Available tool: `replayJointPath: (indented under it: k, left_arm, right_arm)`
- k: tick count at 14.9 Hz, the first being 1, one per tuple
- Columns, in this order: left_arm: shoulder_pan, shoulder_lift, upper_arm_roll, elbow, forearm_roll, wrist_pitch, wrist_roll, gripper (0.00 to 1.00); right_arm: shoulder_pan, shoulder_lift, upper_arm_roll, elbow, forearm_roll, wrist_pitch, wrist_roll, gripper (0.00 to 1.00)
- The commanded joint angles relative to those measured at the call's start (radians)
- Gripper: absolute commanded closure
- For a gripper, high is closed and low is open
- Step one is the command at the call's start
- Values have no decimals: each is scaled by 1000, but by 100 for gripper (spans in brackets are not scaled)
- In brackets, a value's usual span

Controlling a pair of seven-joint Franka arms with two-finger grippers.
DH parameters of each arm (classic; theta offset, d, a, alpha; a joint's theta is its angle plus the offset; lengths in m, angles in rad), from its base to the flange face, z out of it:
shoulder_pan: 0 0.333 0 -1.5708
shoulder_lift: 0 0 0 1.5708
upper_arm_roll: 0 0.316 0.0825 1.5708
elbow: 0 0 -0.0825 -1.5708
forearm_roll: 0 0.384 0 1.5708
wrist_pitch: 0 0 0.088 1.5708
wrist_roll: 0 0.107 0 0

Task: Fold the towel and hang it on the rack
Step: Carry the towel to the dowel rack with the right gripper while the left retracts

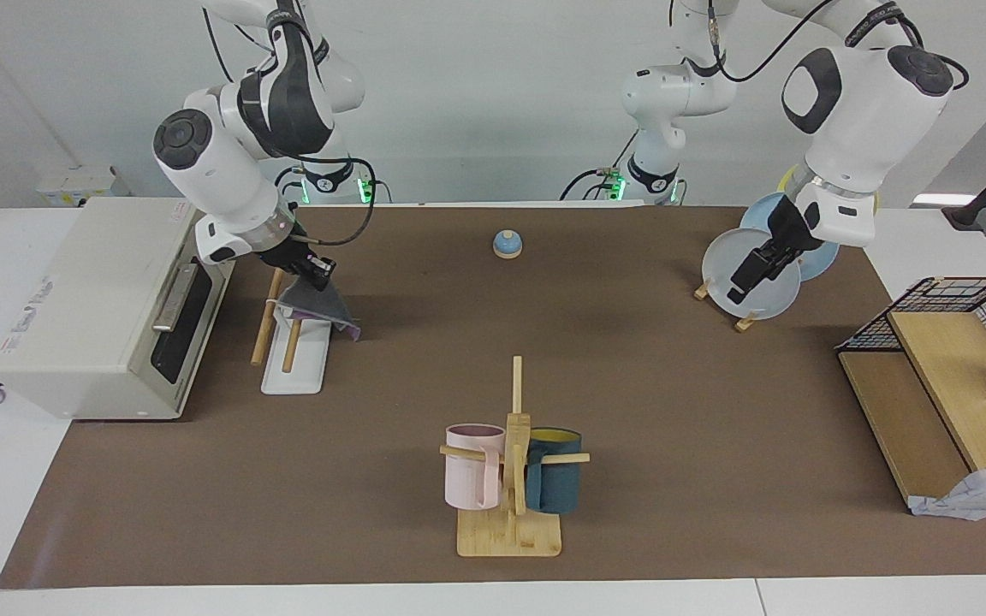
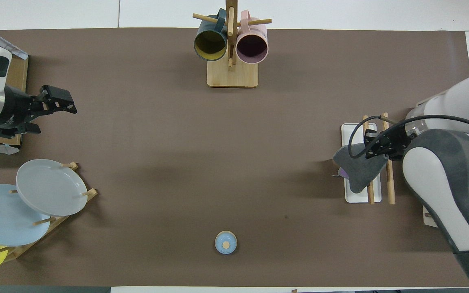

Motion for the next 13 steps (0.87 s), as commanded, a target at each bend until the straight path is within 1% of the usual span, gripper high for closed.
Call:
replayJointPath:
  k: [1,3,5,7,8,11,13]
  left_arm:
    - [2,-53,-7,-12,38,-100,145,0]
    - [-16,-62,-9,-14,83,-133,191,0]
    - [-24,-50,-4,14,83,-143,194,0]
    - [-26,-20,-7,124,83,-208,194,0]
    - [-32,-3,-6,150,83,-219,194,0]
    - [-36,-16,5,109,82,-189,186,0]
    - [-36,-29,6,79,82,-135,180,0]
  right_arm:
    - [-48,-23,14,-20,-64,-3,-129,100]
    - [-59,-31,14,-21,-94,-3,-180,100]
    - [-69,-31,12,-21,-107,-3,-212,100]
    - [-94,-31,14,-24,-124,-3,-246,100]
    - [-105,-34,14,-30,-124,-2,-268,100]
    - [-108,-47,14,-64,-124,16,-277,100]
    - [-108,-51,14,-76,-124,18,-279,100]
